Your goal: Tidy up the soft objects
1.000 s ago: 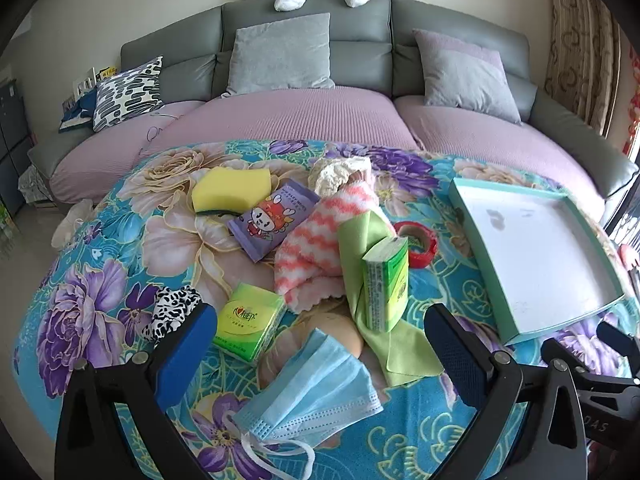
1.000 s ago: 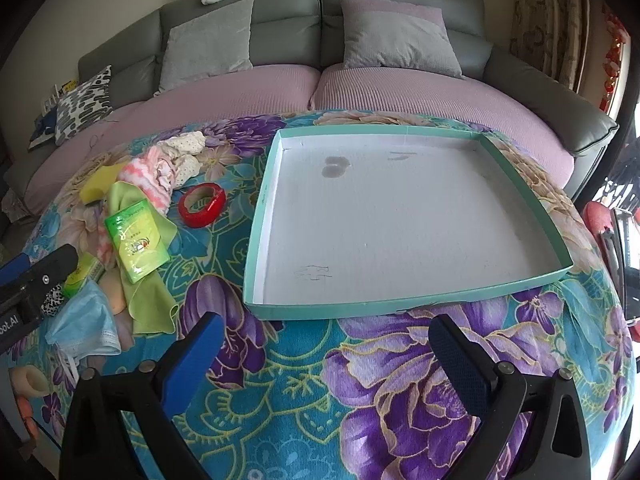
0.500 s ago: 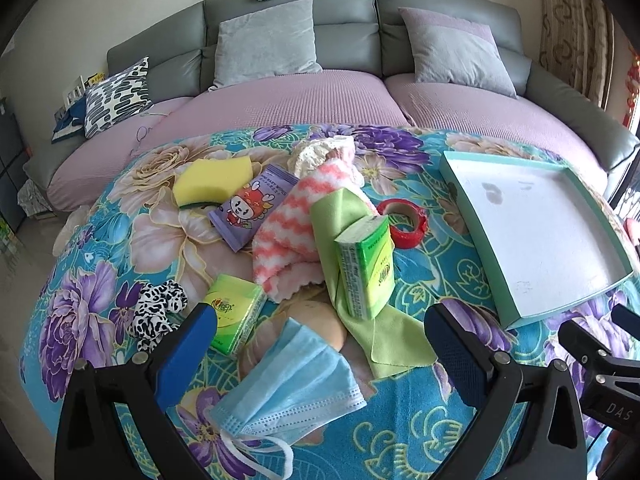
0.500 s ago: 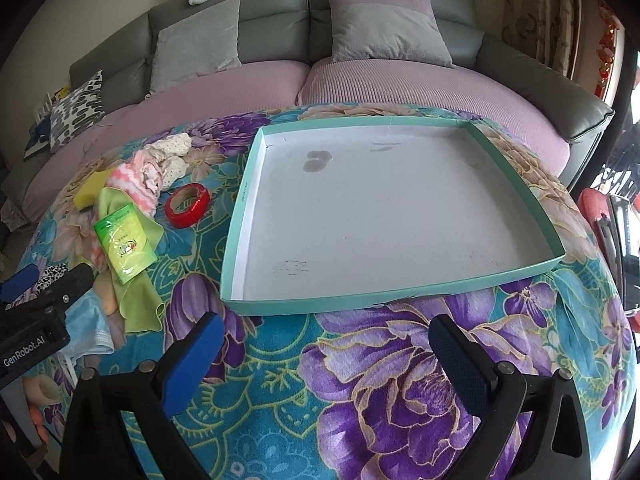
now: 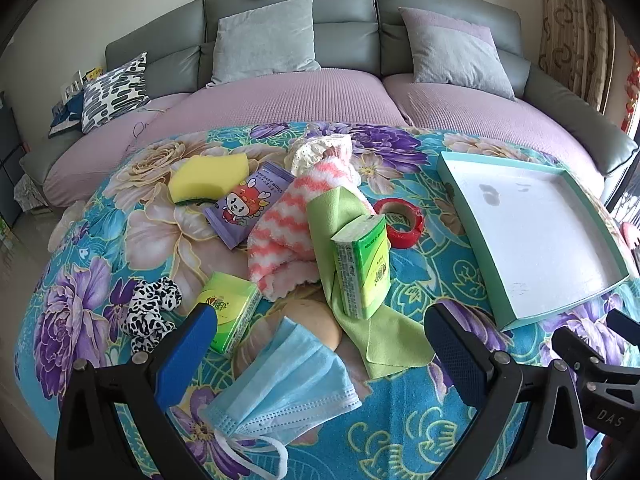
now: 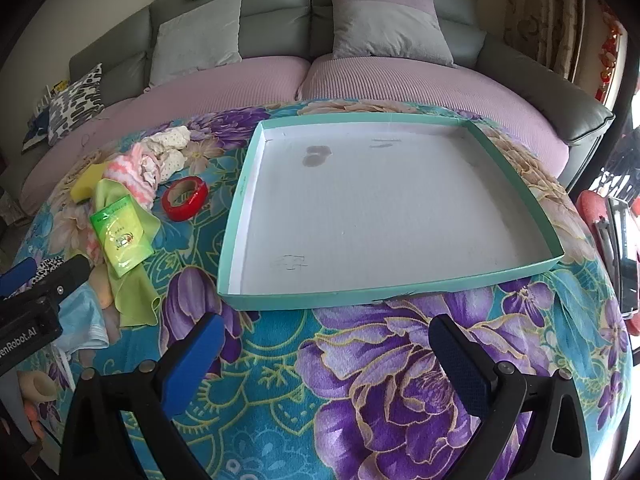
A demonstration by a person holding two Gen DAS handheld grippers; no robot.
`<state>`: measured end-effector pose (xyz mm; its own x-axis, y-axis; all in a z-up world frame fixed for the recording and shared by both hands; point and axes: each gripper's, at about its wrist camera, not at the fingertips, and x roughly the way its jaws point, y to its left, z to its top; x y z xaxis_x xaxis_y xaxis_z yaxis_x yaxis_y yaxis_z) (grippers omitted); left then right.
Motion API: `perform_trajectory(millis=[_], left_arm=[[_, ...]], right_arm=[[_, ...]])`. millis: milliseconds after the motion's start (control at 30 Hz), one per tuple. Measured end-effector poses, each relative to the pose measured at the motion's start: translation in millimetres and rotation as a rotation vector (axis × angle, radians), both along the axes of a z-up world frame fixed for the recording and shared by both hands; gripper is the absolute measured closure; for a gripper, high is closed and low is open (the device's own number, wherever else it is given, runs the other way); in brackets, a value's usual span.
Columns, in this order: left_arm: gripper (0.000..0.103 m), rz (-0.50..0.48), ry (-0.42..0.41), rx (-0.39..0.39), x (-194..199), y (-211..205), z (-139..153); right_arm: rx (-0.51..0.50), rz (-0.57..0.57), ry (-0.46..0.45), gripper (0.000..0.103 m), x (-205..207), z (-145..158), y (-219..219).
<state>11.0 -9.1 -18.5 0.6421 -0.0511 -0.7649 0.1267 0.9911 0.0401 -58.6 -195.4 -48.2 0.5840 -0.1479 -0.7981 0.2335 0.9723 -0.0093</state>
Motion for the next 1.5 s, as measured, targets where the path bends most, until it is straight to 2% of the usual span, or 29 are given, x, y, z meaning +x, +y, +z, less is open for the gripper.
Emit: perform_trajectory(millis=[467, 600, 667, 733, 800, 900, 1033, 1133, 1267, 1433, 1500], left_arm=[[0.000, 0.042, 0.015, -0.041, 1, 24, 4], [0.000, 0.128, 0.023, 0.003, 4, 54, 9], [0.000, 0.184, 0.029, 0.042, 4, 73, 10], [0.000, 0.214, 0.032, 0.044, 4, 90, 9], [0.000, 0.242, 0.046, 0.006, 4, 110, 6], [0.000, 0.241, 0.078, -0.059, 7, 127, 0], [0.000, 0.225, 0.114, -0.084, 14, 137, -12], [0.000, 0.262, 0.145, -0.097, 20, 151, -22], [0.000, 0.282, 0.190, -0.164, 30, 163, -35], [0.001, 0.288, 0.191, -0.202, 34, 165, -39], [0.009, 0.296, 0.194, -0.208, 37, 166, -41]], right_arm=[[-0.061, 0.022, 0.022, 0.000, 4, -4, 15], [-0.033, 0.083, -0.076, 0.000, 5, 13, 32], [0.011, 0.125, -0.112, 0.000, 10, 19, 45], [0.061, 0.170, -0.132, 0.000, 17, 22, 60], [0.082, 0.212, -0.144, 0.000, 25, 23, 78], [0.059, 0.279, -0.161, 0.000, 35, 25, 105], [0.063, 0.327, -0.155, 0.000, 49, 20, 129], [0.071, 0.339, -0.129, 0.000, 61, 10, 138], [0.087, 0.340, -0.109, 0.002, 72, 3, 140], [0.109, 0.339, -0.071, 0.002, 76, -6, 138], [0.115, 0.349, -0.062, 0.002, 74, -8, 139]])
